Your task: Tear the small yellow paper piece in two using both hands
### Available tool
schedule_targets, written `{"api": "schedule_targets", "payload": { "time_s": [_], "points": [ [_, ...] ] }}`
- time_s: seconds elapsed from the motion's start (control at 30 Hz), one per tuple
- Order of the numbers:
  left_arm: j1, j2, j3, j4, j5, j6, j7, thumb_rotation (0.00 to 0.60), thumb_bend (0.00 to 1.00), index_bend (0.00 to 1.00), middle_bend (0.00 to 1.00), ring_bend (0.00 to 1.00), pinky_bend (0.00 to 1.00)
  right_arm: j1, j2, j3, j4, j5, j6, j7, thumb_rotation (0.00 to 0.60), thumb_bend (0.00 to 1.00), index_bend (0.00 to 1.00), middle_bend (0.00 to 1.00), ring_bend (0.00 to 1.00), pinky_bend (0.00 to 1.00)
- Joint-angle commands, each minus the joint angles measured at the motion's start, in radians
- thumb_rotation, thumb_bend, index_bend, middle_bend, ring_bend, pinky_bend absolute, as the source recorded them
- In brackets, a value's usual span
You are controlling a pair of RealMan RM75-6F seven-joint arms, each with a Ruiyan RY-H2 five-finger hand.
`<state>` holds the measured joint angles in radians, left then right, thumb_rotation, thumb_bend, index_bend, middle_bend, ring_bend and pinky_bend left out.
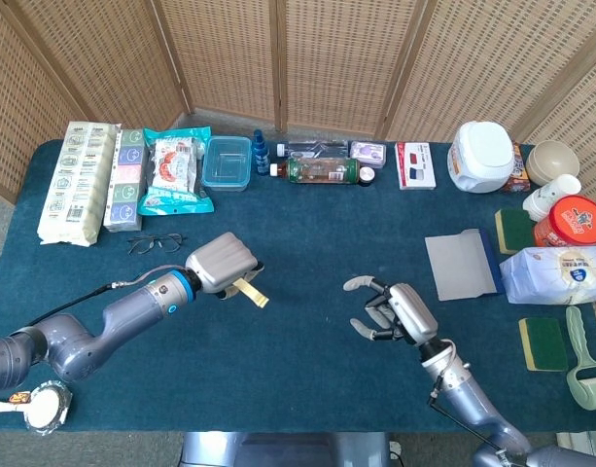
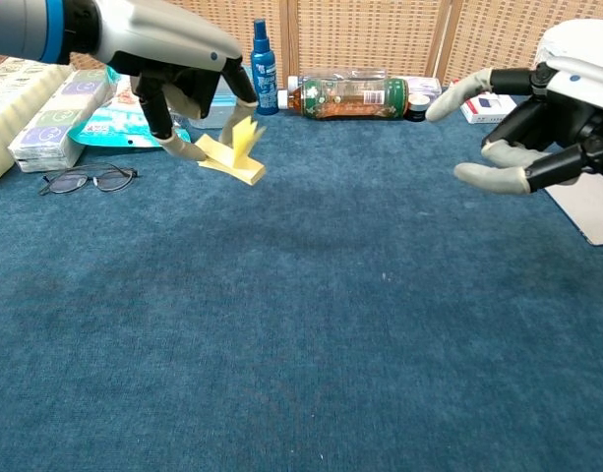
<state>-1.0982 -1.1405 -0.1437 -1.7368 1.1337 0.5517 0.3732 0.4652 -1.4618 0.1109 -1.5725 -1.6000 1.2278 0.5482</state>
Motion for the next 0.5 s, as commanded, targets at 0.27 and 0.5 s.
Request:
{"api": "schedule_targets", "payload": {
  "time_s": [0.27, 0.5],
  "points": [
    [-0.047, -0.02, 0.021, -0.009, -0.05, 0.005, 0.029, 0.6, 0.4, 0.64, 1.0, 1.0, 0.96, 0.023, -0.062, 0.016, 0.008, 0.013, 0.011, -0.043, 0.6, 0.32, 0.38, 1.0, 1.0, 0.98],
    [-0.072, -0.027, 0.031, -0.013, -0.079, 0.01, 0.033, 0.6, 0.4, 0.64, 1.0, 1.0, 0.96, 0.046, -0.097, 0.016, 0.013, 0.008, 0.003, -0.064, 0.6, 0.32, 0.38, 1.0, 1.0, 0.98]
  ]
}}
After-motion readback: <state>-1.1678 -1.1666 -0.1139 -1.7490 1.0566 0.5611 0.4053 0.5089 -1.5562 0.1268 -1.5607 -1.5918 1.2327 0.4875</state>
